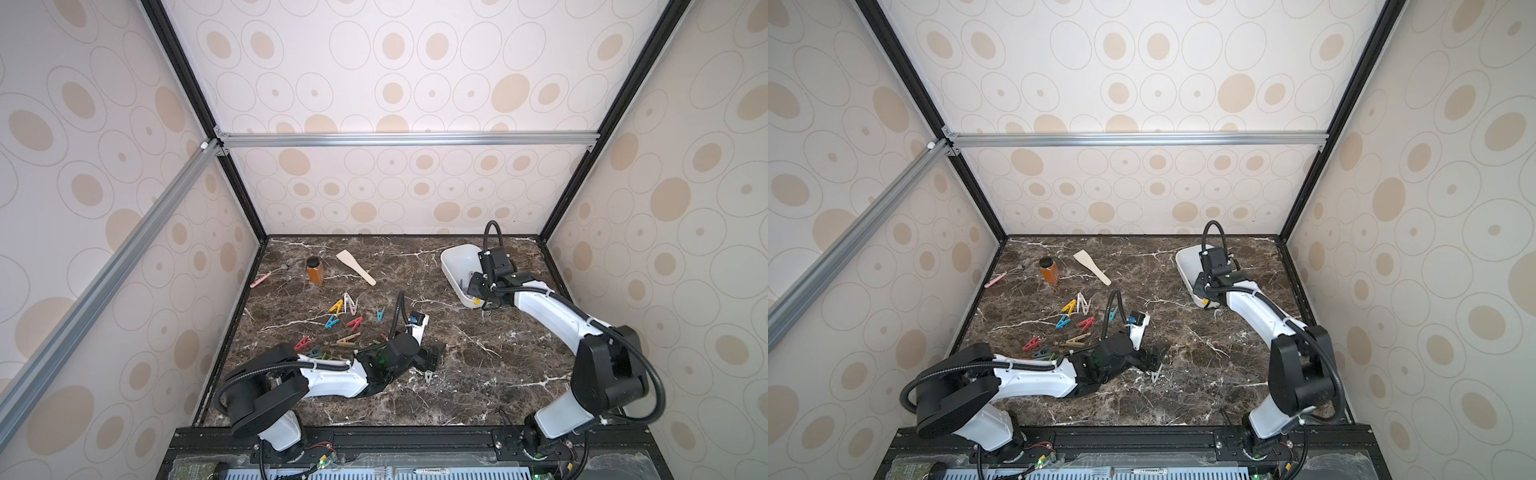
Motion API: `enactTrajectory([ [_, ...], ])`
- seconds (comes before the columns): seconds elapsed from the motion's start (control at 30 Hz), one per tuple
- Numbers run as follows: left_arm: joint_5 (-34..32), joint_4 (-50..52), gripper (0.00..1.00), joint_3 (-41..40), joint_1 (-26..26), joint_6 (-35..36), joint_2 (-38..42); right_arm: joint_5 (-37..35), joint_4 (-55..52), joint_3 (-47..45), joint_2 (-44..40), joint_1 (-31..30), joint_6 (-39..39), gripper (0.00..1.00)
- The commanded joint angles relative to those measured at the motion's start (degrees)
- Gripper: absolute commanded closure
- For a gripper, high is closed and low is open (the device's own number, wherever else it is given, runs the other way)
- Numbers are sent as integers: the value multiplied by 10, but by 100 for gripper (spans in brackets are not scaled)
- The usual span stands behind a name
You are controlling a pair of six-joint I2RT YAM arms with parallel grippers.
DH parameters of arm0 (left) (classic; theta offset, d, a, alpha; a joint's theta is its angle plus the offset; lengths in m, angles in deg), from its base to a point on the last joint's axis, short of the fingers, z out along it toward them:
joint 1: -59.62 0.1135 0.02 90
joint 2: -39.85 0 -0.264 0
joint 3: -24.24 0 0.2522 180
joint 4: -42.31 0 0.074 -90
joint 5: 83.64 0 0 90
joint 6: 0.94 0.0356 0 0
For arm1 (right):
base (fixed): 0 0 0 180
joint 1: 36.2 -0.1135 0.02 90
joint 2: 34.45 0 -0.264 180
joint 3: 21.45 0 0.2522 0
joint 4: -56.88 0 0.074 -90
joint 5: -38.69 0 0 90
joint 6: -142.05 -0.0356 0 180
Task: Put the clothespins into the storage box
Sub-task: Place the clothespin in the storage box, then pick up the clothespin from the center of the board.
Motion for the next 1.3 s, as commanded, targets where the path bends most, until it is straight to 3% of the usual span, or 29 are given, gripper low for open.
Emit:
enactTrajectory([
  [0.0,5,-11,8,16,-2,-3,-4,14,6,41,56,17,19,98],
  [0.07,-6,-9,7,7,-2,-3,3,12,-5,67,75,20,28,95],
  [0.2,-20,7,7,-2,2,-8,18,10,-30,88,68,10,40,74],
  [0.3,-40,32,7,-8,11,-31,42,-26,-51,71,35,-42,54,72],
  [0.4,-103,63,7,-35,19,-69,96,-30,-66,16,-9,-116,31,72],
  [0.57,-131,59,6,-117,34,-69,192,-51,-102,-101,-67,-272,-118,66],
  [0.73,-120,106,6,-138,34,-54,227,-30,-117,-140,-74,-368,-222,64],
  [0.93,-77,60,7,-166,33,-85,219,5,-67,-166,-44,-381,-245,68],
  [1.27,-72,44,8,-157,26,-82,201,33,-39,-183,-3,-381,-260,74],
])
